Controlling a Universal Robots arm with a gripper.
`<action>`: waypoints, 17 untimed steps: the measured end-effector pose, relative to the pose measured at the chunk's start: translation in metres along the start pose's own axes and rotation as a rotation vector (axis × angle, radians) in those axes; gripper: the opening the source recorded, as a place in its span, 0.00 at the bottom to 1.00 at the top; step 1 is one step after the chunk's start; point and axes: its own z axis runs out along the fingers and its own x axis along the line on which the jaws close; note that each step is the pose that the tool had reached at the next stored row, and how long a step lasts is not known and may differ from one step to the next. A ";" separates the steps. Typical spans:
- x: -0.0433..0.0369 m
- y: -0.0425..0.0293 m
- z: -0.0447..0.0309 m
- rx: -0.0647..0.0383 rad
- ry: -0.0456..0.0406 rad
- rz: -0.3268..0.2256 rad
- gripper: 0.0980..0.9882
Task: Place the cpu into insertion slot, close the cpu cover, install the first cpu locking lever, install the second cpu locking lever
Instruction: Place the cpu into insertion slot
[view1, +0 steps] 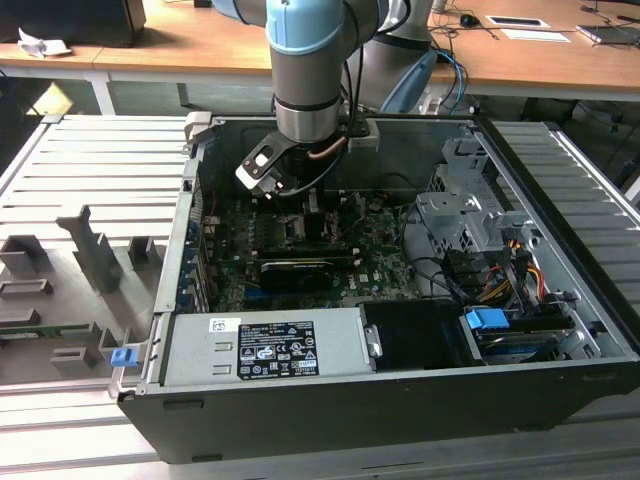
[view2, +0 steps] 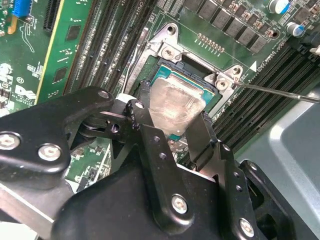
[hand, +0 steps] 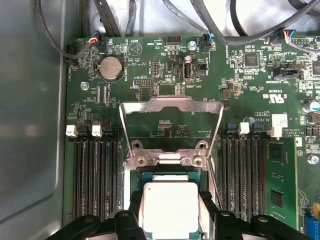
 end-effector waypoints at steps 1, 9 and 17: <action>0.0000 -0.0001 0.0003 0.000 -0.0003 0.000 0.48; 0.0000 -0.0001 0.0011 0.000 -0.0007 0.006 0.48; 0.0001 0.0002 0.0000 0.000 -0.0002 0.006 0.57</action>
